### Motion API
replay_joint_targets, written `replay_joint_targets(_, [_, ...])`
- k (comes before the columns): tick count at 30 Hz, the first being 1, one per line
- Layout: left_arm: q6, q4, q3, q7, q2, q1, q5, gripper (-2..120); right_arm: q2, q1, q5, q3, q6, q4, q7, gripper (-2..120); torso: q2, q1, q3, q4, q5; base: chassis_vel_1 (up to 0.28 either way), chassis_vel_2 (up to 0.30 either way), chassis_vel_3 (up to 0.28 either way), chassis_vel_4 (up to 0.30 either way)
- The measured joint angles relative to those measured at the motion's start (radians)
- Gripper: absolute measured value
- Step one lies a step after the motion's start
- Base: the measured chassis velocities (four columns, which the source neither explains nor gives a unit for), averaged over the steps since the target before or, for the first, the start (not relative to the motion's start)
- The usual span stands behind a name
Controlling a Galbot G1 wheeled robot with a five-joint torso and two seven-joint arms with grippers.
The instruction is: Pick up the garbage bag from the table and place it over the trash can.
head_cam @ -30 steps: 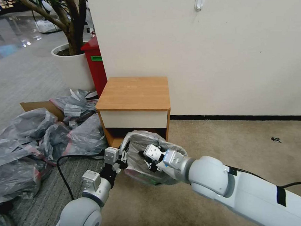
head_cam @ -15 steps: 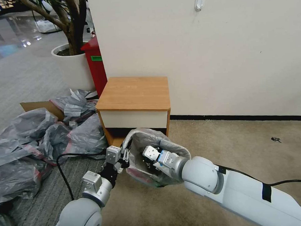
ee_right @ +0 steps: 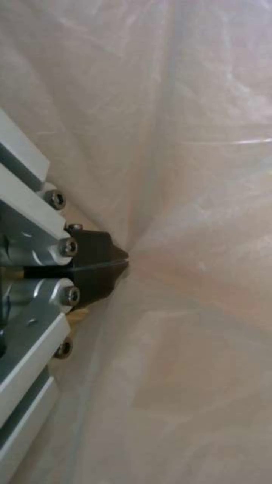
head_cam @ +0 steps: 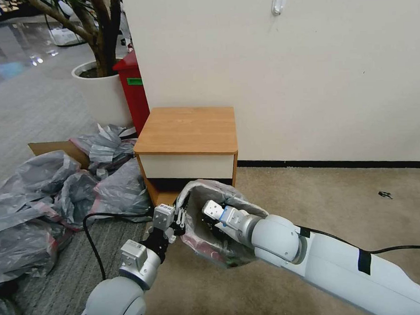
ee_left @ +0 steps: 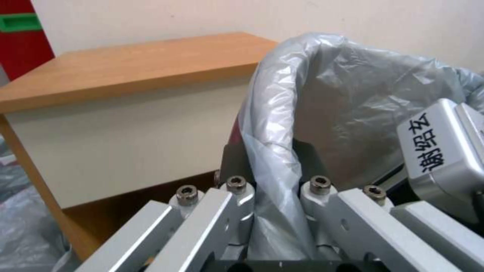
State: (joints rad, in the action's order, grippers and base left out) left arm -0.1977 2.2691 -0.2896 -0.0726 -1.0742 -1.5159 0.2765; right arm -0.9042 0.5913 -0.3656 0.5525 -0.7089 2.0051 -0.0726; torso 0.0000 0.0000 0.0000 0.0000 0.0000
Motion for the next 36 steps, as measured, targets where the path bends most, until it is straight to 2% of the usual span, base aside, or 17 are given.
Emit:
replay_joint_targets(13, [-0.002,-0.008,0.01,0.017,0.0,0.028,-0.087,7,-0.008,-0.062,-0.023,0.057,0.0,-0.053,-0.055,0,0.0,0.0,0.0,0.0,0.0,0.0,0.0,0.0,0.0])
replay_joint_targets(36, [-0.009,0.0,0.031,0.019,-0.019,0.055,-0.085,7,-0.041,-0.097,-0.023,0.093,-0.001,-0.156,-0.078,0,0.0,0.0,0.0,0.0,0.0,0.0,0.0,0.0,0.0])
